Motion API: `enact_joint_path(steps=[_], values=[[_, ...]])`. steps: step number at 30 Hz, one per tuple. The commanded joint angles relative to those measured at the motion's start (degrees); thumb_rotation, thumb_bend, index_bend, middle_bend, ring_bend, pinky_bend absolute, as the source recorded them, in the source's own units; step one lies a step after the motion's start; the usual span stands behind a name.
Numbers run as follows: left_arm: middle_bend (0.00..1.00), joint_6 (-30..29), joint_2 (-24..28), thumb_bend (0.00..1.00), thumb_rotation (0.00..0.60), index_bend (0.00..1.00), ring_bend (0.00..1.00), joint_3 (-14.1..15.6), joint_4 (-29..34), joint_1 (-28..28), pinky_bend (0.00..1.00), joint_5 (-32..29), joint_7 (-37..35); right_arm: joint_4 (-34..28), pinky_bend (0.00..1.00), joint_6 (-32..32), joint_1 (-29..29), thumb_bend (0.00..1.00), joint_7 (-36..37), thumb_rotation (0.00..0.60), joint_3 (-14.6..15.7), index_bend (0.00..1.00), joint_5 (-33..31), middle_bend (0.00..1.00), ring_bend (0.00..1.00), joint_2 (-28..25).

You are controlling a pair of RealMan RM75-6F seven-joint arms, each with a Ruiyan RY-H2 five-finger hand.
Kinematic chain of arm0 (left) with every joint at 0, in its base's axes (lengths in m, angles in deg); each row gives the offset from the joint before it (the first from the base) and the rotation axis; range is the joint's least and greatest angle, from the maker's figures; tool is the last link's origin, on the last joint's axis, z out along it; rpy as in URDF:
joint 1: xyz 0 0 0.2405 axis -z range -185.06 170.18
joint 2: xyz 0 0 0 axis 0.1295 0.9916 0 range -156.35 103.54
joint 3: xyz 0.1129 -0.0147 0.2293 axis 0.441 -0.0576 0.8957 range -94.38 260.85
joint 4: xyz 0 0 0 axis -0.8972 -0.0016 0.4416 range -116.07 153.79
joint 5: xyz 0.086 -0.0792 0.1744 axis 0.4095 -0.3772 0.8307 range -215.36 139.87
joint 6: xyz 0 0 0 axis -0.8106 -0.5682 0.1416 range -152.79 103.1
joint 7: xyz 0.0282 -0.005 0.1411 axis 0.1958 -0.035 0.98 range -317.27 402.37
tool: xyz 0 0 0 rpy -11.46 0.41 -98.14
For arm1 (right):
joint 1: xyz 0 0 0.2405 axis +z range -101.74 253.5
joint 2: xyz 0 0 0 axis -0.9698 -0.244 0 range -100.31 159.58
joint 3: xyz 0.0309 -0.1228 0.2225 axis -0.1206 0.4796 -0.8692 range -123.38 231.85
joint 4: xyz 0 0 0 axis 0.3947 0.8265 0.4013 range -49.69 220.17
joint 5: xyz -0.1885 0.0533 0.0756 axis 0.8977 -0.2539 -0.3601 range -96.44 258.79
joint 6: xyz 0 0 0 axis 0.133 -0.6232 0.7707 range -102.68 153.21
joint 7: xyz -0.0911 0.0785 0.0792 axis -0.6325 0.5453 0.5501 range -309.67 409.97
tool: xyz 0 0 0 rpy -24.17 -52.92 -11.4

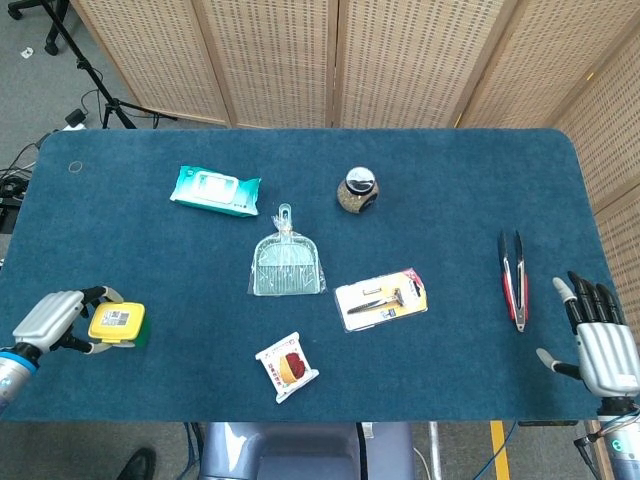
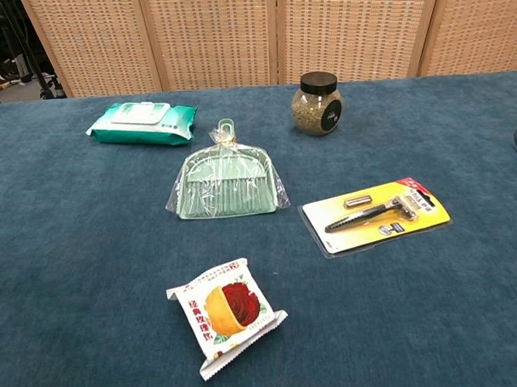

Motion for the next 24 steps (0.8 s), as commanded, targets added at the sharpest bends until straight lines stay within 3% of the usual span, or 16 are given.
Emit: enact_joint_path(steps=[1, 7, 9, 10, 11, 12, 19, 24], values=[[0.46, 21.23, 4.81, 0.33, 0.600, 0.53, 0.44, 0.77, 1.95, 10.91, 0.47, -5.20, -3.28, 0.02, 0.00, 0.05, 0.02, 0.00, -0.11, 0.600, -0.06, 0.01, -0.16, 0.00, 0.00, 0.06], [0.44, 32.97, 2.58, 0.32, 0.600, 0.52, 0.43, 0.23, -0.24, 16.17, 0.46, -10.03, -4.70, 0.18, 0.00, 0.29, 0.09, 0.00, -0.13, 0.600, -0.19, 0.01, -0.62, 0.00, 0.00, 0.13], [0.24, 33.70, 1.52, 0.26, 0.600, 0.36, 0.25, 0.08, -1.52, 16.42, 0.31, -10.97, -4.70, 0.20, 0.00, 0.40, 0.11, 0.00, -0.15, 0.600, -0.17, 0.01, -0.71, 0.00, 0.00, 0.13], [0.10, 33.46, 1.15, 0.21, 0.600, 0.20, 0.12, 0.09, -1.91, 16.29, 0.17, -11.32, -4.53, 0.21, 0.00, 0.42, 0.11, 0.00, -0.17, 0.600, -0.16, 0.01, -0.71, 0.00, 0.00, 0.13], [0.01, 32.56, 0.59, 0.17, 0.600, 0.06, 0.01, 0.09, -2.36, 15.99, 0.04, -11.68, -3.94, 0.21, 0.00, 0.43, 0.12, 0.00, -0.19, 0.600, -0.15, 0.01, -0.71, 0.00, 0.00, 0.13], [0.00, 31.58, 0.21, 0.15, 0.600, 0.01, 0.00, 0.05, -2.59, 15.69, 0.00, -11.85, -3.43, 0.18, 0.00, 0.44, 0.12, 0.00, -0.22, 0.600, -0.15, 0.01, -0.71, 0.00, 0.00, 0.14], [0.00, 11.87, -3.41, 0.12, 0.600, 0.00, 0.00, -2.01, -3.83, 9.23, 0.00, -13.48, 3.80, 0.10, 0.00, 0.73, 0.18, 0.00, -0.76, 0.600, 0.00, 0.01, -0.80, 0.00, 0.00, 0.21], [0.00, 6.27, -2.04, 0.13, 0.600, 0.00, 0.00, -1.81, -1.45, 6.52, 0.00, -11.00, 4.49, -0.12, 0.00, 0.84, 0.19, 0.00, -1.04, 0.600, 0.05, 0.01, -0.90, 0.00, 0.00, 0.21]])
